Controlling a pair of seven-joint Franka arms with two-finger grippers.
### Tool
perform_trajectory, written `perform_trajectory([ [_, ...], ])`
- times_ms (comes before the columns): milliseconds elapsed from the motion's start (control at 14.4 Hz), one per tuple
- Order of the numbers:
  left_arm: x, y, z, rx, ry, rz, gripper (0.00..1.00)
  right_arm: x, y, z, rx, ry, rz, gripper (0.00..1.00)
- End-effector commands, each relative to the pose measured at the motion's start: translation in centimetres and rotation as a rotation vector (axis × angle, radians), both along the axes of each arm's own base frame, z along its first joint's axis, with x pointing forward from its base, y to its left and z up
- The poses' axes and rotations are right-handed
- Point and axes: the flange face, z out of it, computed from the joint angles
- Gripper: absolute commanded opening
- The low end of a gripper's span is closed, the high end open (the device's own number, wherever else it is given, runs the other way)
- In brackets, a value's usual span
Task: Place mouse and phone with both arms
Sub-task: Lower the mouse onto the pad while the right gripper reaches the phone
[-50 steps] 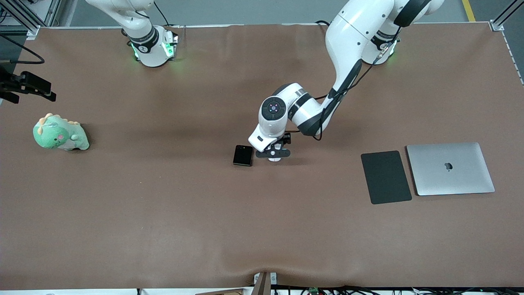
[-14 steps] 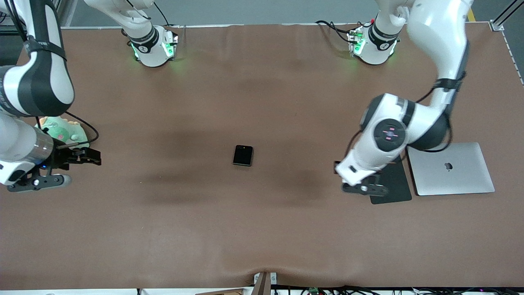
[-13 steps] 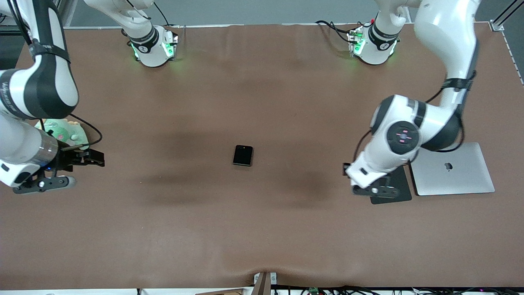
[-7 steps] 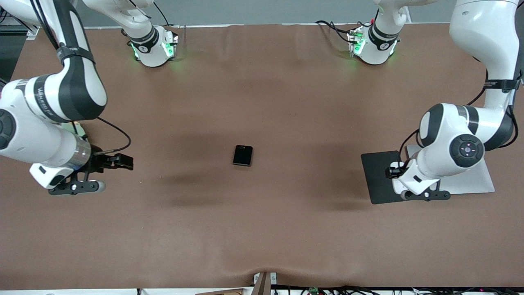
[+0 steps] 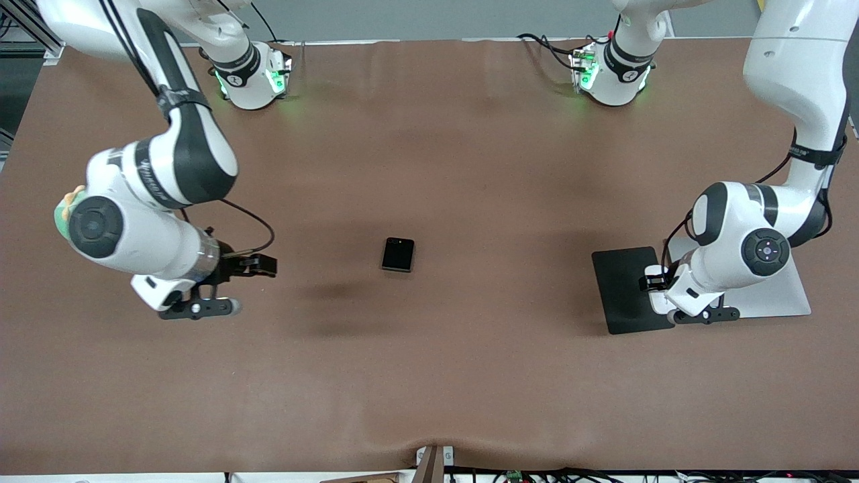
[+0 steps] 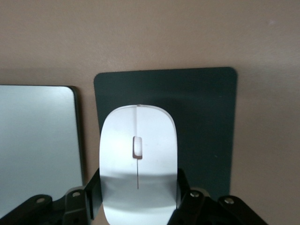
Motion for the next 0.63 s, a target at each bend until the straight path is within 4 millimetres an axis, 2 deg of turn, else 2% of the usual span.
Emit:
perform_trajectory([
  [0, -0.2, -0.9, -0.9, -0.003, -0.026, -0.025, 0.40, 0.0, 2.9, -2.2, 0.000, 0.015, 0.022, 1.00],
  [278, 0.0, -1.6, -2.4, -0.018, -0.044, -0.070, 0.44, -1.0, 7.2, -4.2, -0.014, 0.000, 0.031, 1.00],
  [417, -0.1, -1.8, -3.2, -0.022, -0.038, -0.079, 0.44, -1.7, 10.7, -5.7, -0.015, -0.024, -0.040, 1.00],
  [557, -0.2, -1.6, -4.0, -0.027, -0.032, -0.102, 0.45, -2.5, 14.4, -9.2, -0.025, -0.034, -0.073, 1.00],
])
